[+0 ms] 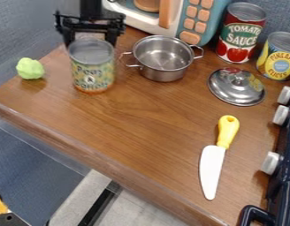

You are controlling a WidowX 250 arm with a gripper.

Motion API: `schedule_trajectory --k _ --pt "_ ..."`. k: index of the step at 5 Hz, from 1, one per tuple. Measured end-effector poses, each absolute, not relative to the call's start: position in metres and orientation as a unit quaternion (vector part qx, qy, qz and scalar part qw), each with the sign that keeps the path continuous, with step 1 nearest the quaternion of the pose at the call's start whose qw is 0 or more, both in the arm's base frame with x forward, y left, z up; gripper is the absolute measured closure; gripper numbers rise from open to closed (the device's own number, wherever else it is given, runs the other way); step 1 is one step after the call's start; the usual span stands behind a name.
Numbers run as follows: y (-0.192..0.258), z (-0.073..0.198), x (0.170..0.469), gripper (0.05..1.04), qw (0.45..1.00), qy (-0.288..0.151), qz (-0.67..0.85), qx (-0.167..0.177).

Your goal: Push the tin to the middle lower side of the table

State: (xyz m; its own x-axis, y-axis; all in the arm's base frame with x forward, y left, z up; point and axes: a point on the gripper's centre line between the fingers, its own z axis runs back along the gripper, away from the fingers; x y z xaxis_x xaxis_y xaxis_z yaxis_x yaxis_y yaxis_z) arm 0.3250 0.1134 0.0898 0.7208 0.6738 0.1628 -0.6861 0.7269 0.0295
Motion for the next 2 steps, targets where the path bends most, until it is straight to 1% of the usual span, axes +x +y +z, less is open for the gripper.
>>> schedule_trajectory --k 2 --pt "0.048 0.089 0.307 0.084 0.904 -0.088 0.417 0.035"
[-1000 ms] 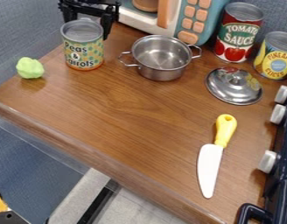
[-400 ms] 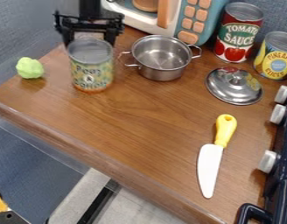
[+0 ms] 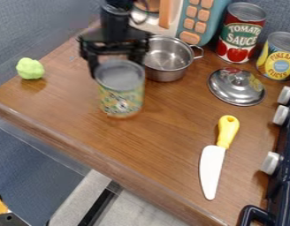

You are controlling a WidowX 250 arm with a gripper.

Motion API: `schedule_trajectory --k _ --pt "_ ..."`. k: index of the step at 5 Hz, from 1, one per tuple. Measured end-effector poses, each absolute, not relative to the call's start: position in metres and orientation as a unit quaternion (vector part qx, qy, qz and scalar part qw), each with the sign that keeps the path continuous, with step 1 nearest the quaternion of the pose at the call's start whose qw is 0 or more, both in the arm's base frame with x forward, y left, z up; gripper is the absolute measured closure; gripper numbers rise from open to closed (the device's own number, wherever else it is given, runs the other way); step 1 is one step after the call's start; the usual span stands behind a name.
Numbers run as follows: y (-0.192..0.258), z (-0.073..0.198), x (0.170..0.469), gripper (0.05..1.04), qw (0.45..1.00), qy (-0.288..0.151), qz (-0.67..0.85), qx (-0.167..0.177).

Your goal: Push the tin to the middle lower side of the table

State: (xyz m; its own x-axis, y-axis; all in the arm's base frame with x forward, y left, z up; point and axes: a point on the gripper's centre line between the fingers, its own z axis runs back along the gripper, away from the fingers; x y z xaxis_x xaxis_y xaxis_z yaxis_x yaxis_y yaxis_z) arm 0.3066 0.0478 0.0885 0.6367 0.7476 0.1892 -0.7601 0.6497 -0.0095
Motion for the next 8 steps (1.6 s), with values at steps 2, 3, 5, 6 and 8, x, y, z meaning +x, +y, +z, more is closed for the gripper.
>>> schedule_trajectory --k 2,3,5,6,8 --pt "-0.017 0.078 0.294 0.083 0.905 -0.072 0.418 0.017" --pt "-0.033 0.078 0.292 0.083 0.919 -0.068 0.389 0.012" --pt "-0.015 0.123 0.300 0.083 0.918 -0.110 0.381 0.032" --pt "-0.008 0.150 0.308 0.083 0.925 -0.126 0.356 0.028" --pt "-0.007 0.152 0.309 0.084 0.926 -0.129 0.354 0.026"
